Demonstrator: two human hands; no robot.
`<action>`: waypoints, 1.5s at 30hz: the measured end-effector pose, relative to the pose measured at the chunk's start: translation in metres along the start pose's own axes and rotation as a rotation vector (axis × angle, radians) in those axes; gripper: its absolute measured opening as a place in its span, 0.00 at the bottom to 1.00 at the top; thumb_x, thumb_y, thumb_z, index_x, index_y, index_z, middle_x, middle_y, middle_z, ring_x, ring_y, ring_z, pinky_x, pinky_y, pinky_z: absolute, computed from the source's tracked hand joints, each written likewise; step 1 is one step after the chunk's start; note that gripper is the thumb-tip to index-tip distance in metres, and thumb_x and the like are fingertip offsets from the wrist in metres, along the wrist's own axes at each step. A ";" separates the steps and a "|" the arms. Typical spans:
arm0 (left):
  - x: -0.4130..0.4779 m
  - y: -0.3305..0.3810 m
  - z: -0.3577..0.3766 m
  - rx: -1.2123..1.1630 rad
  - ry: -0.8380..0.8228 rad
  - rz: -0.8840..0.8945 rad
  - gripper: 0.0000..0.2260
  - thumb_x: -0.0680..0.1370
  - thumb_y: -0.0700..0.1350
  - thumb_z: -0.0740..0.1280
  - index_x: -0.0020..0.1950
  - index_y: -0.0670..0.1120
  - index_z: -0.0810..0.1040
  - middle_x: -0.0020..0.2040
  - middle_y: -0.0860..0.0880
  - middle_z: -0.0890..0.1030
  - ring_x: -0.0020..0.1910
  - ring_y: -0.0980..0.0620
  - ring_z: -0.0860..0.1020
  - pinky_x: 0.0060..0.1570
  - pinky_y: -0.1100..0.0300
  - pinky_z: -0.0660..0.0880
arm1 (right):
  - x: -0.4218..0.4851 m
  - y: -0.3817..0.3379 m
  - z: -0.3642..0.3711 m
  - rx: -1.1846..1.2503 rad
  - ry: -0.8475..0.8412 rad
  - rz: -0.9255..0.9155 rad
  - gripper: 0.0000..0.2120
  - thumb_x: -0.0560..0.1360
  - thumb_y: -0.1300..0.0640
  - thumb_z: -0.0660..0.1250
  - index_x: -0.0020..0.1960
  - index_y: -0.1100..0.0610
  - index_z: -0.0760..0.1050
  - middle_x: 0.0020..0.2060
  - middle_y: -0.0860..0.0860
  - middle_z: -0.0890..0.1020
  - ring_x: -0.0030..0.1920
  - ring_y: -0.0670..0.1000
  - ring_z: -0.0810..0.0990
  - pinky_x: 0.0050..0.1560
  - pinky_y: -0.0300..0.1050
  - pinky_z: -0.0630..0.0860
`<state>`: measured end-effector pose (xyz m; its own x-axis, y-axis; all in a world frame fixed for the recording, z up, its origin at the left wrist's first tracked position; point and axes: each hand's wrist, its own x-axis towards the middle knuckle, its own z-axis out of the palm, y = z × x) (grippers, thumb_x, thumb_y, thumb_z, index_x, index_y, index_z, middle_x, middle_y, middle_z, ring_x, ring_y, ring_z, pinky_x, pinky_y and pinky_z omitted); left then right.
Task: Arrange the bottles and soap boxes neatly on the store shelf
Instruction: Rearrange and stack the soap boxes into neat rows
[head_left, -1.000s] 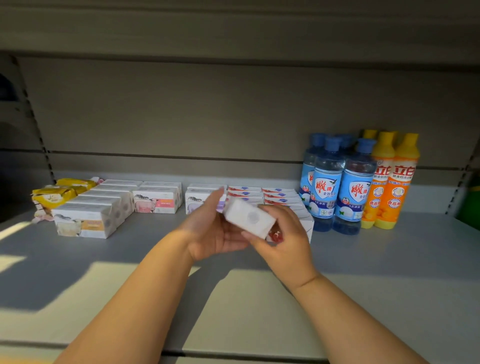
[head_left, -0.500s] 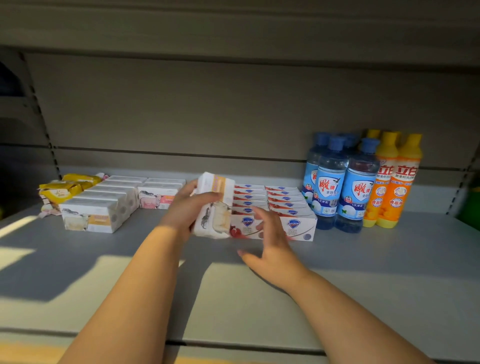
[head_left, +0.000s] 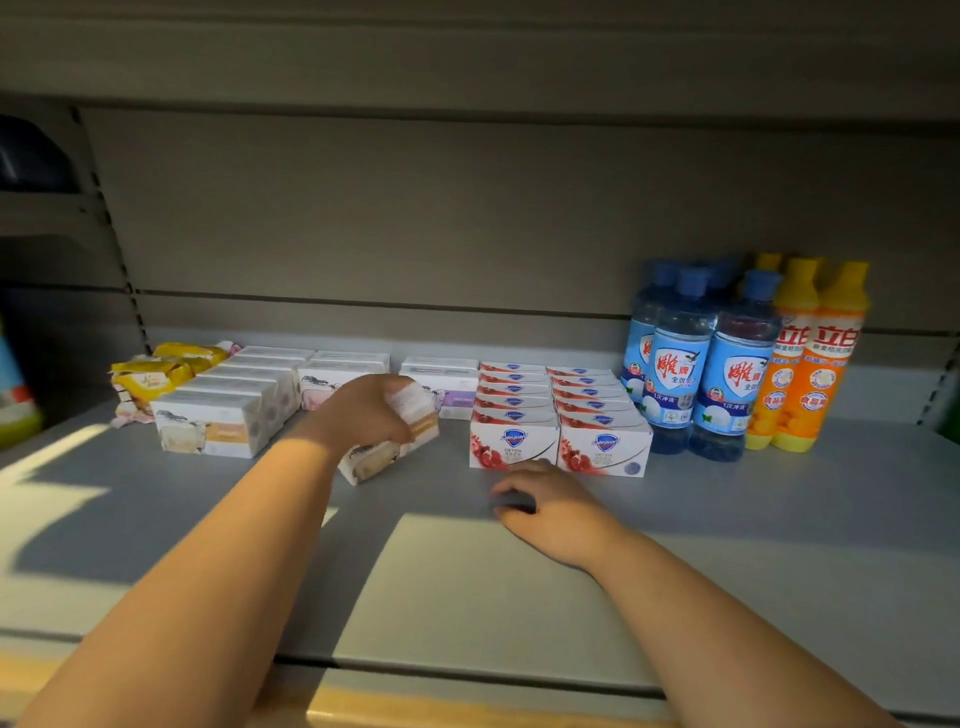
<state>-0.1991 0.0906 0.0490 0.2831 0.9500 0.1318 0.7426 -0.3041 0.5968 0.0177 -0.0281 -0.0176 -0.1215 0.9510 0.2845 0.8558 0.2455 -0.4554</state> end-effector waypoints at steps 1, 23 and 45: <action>0.004 0.002 0.001 0.086 -0.063 0.044 0.33 0.66 0.40 0.75 0.69 0.53 0.71 0.66 0.50 0.74 0.59 0.51 0.73 0.52 0.63 0.66 | 0.000 0.000 0.000 0.004 0.003 0.000 0.12 0.74 0.52 0.66 0.57 0.50 0.78 0.56 0.46 0.77 0.58 0.44 0.71 0.54 0.33 0.65; 0.077 -0.002 0.039 0.598 -0.048 0.330 0.29 0.77 0.63 0.60 0.75 0.64 0.52 0.78 0.48 0.43 0.76 0.43 0.42 0.73 0.42 0.46 | 0.006 0.005 0.000 0.116 0.022 0.009 0.09 0.73 0.54 0.67 0.53 0.50 0.80 0.51 0.44 0.79 0.52 0.41 0.74 0.52 0.32 0.69; 0.107 -0.019 0.037 -0.054 -0.079 0.009 0.53 0.58 0.56 0.81 0.77 0.50 0.59 0.76 0.49 0.61 0.76 0.50 0.54 0.74 0.57 0.52 | 0.008 0.007 0.002 0.137 0.049 0.031 0.11 0.72 0.57 0.68 0.54 0.51 0.80 0.49 0.41 0.76 0.51 0.38 0.72 0.50 0.22 0.63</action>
<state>-0.1603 0.1954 0.0229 0.3383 0.9380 0.0756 0.7066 -0.3062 0.6380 0.0214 -0.0189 -0.0201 -0.0689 0.9489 0.3079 0.7818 0.2431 -0.5741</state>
